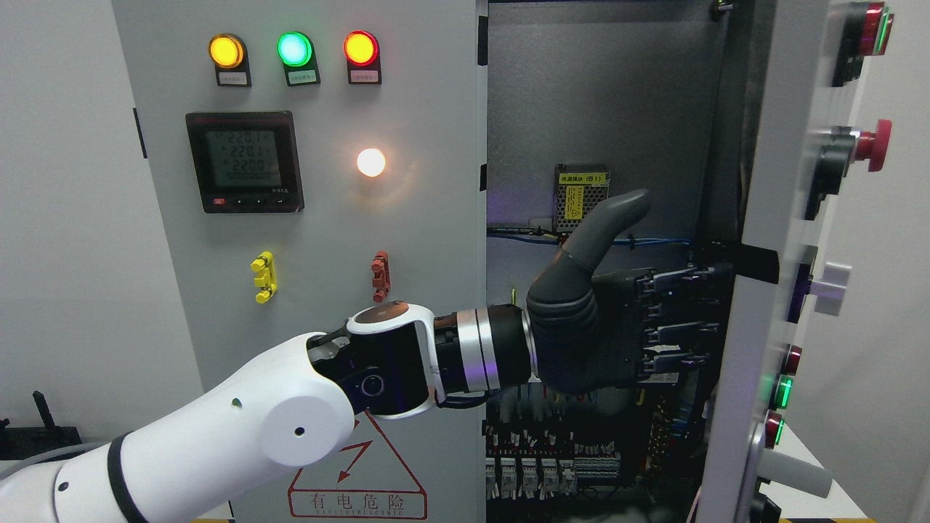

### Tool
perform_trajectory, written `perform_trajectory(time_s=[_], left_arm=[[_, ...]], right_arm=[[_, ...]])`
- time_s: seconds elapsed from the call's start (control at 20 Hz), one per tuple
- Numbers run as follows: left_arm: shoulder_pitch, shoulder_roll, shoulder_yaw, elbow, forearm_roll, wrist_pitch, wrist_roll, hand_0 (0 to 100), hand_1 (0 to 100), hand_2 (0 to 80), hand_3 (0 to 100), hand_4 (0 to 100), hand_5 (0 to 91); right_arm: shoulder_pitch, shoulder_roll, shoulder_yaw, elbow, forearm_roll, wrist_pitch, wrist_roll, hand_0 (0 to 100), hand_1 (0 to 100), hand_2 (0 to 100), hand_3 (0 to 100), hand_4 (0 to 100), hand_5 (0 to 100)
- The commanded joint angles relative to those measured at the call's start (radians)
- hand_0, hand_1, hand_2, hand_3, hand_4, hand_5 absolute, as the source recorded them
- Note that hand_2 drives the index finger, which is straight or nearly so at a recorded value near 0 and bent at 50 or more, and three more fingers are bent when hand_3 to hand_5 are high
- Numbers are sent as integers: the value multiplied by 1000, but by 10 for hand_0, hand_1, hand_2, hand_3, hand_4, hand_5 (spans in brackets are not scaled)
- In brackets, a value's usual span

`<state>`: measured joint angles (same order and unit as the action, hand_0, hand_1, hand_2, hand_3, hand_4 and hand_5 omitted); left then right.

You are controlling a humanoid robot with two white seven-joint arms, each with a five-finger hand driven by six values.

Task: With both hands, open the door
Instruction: 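Hook the left hand fingers behind the edge of the open door, then push the door outward with the left hand, swinging it wide open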

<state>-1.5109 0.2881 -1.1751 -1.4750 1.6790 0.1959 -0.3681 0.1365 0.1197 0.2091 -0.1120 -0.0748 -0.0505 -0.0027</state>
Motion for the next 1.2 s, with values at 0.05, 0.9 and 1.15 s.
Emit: perform_trajectory(time_s=[0.05,0.9,1.15], left_arm=[[14,-155,37,24,-51,11,8,0,0,0,0,32,0],[9,-357,112,84,-179,51,69,0,0,0,0,31,0],[11,-365,106,90,-180,43,89,0,0,0,0,31,0]], right_arm=[[0,0,-1,0,0,0,0,0,0,0,0,0,0],[0,0,-1,0,1,0,0,0,0,0,0,0,0],[0,0,0,0,0,0,0,0,0,0,0,0,0]])
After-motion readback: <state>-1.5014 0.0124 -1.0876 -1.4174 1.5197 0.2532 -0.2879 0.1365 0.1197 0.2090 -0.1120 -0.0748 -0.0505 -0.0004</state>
